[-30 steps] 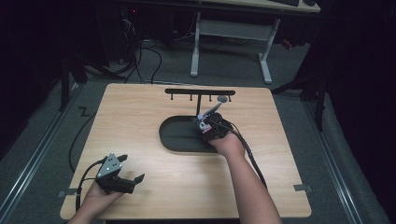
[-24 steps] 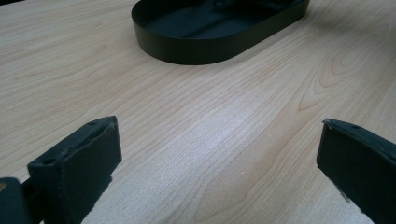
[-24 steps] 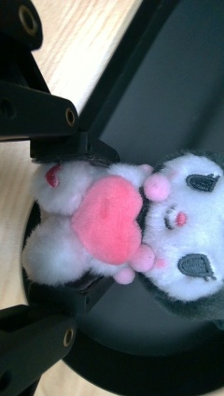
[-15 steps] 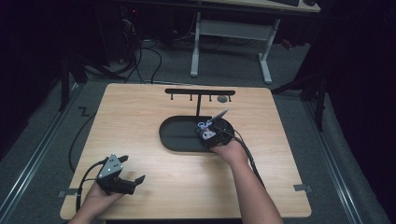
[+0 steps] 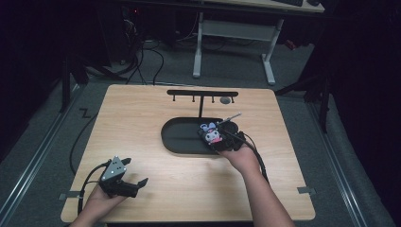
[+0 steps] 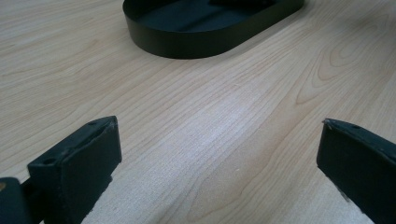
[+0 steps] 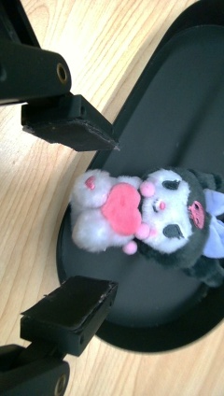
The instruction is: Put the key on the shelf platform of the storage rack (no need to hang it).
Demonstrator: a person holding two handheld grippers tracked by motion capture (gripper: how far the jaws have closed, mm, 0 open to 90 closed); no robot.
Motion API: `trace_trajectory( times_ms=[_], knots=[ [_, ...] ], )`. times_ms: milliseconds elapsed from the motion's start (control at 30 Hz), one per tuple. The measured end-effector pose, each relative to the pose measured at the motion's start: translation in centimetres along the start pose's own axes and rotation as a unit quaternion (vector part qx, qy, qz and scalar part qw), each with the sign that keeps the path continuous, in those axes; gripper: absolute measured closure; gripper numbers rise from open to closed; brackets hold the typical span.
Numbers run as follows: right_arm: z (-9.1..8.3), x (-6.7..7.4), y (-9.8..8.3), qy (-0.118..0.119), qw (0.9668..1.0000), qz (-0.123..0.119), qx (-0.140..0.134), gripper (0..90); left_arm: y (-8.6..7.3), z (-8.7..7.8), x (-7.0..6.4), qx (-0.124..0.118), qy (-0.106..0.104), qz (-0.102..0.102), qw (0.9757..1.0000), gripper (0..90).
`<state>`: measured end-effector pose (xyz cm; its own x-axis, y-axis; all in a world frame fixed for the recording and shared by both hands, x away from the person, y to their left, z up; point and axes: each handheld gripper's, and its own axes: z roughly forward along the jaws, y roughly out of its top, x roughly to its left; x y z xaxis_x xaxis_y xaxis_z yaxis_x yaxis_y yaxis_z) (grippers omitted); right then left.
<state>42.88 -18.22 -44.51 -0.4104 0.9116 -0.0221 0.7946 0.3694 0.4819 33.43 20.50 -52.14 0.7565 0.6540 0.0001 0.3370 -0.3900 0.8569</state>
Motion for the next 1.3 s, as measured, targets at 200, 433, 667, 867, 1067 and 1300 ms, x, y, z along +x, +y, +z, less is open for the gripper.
trace_trajectory(
  times_ms=[200, 433, 667, 867, 1067, 1300],
  knots=[
    [-0.8, -0.6, -1.8, -0.007, 0.9986, 0.012, -0.051, 26.1, 0.0, 0.1, 0.0, 0.004, 0.003, 0.003, 1.0, 0.7],
    [-0.7, -0.7, -5.9, -0.004, 0.9951, 0.007, -0.099, 25.9, -0.1, 0.2, -0.1, 0.005, 0.004, 0.003, 1.0, 0.7],
    [0.1, -0.7, -10.3, -0.008, 0.9896, 0.027, -0.141, 21.8, 0.0, 0.3, -0.1, 0.008, 0.005, 0.005, 0.9999, 0.7],
    [0.1, 0.2, -13.3, -0.008, 0.9833, 0.029, -0.18, 19.5, 0.0, 0.4, -0.1, 0.008, 0.005, 0.006, 0.9999, 0.7],
    [-1.0, 1.6, -16.0, 0.015, 0.9777, 0.027, -0.208, 17.9, 0.2, 0.5, -0.2, 0.005, 0.004, 0.008, 0.9999, 0.7],
    [-1.2, 1.3, -16.6, 0.007, 0.9759, 0.044, -0.214, 18.2, 0.3, 0.4, -0.2, -0.002, 0.001, 0.007, 1.0, 0.7]
  ],
)
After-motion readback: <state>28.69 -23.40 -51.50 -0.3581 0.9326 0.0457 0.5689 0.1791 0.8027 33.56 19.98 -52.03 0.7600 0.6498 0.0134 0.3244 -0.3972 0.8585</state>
